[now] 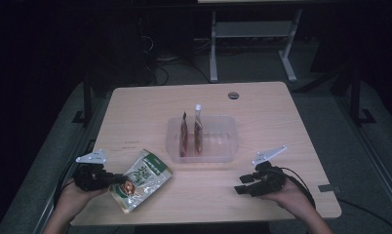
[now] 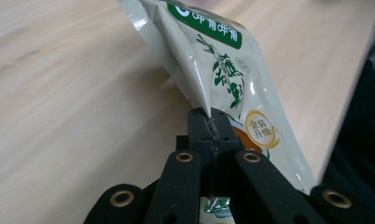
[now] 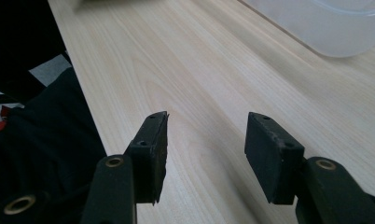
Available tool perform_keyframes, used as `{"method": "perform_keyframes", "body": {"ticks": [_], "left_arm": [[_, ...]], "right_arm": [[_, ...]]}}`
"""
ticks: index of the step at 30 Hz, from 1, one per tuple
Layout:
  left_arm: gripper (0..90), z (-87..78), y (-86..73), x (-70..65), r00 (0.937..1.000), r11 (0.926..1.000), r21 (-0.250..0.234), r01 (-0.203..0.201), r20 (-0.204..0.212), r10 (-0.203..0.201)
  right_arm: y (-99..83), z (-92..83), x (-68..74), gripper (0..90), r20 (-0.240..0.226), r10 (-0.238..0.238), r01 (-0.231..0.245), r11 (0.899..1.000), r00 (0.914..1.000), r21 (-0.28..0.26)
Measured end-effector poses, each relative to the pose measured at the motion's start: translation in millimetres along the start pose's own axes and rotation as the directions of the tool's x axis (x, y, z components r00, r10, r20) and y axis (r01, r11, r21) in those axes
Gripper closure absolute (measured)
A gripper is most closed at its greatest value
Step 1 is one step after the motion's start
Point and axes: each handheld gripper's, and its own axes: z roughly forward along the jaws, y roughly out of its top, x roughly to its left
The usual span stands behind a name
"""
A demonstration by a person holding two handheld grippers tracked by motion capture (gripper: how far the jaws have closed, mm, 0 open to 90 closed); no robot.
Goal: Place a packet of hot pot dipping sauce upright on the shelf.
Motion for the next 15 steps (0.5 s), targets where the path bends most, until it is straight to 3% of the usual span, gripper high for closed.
{"method": "perform_keyframes", "body": {"ticks": [6, 14, 15], "left_arm": [[90.0, 14.6, 16.0, -23.7, 0.9930, 0.9971, -0.020, -0.073, 0.091, 0.075], [90.0, 39.0, 43.4, -50.9, 0.9682, 0.9831, -0.042, -0.178, 0.171, 0.183], [90.0, 39.0, 43.4, -50.9, 0.9682, 0.9831, -0.042, -0.178, 0.171, 0.183]], "right_arm": [[1.7, -0.9, 4.4, 49.1, 0.007, -0.024, 0.024, 1.000, 0.9997, -0.012], [5.7, -0.6, 6.4, 47.6, -0.030, -0.017, 0.017, 1.000, 0.9994, -0.015], [6.3, -0.5, 6.9, 47.6, -0.035, -0.018, 0.017, 1.000, 0.9992, -0.020]]}}
